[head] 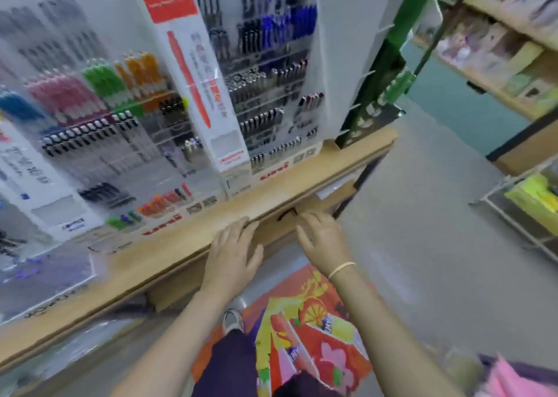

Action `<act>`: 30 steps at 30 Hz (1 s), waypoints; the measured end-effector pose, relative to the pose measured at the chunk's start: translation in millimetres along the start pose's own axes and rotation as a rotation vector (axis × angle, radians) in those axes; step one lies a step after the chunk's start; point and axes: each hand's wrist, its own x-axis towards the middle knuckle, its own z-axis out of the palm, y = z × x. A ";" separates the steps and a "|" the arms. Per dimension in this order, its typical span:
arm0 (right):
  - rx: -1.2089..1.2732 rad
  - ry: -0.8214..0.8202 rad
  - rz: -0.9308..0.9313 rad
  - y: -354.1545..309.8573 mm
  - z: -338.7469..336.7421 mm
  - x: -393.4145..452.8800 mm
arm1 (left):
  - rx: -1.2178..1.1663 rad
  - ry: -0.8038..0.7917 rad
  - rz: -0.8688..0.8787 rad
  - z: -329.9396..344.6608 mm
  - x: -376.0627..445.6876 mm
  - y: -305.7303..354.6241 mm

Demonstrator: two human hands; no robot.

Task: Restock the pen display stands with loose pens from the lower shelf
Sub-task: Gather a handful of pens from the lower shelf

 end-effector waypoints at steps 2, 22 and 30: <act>-0.025 -0.028 0.056 38.2 23.7 -7.9 | -0.003 -0.097 0.033 46.0 19.0 8.3; -0.002 0.080 0.009 313.7 417.7 181.9 | 0.120 0.013 -0.121 449.8 299.5 -204.7; -0.007 0.155 -0.099 302.2 430.1 207.9 | -0.230 0.564 0.250 440.0 301.4 -211.2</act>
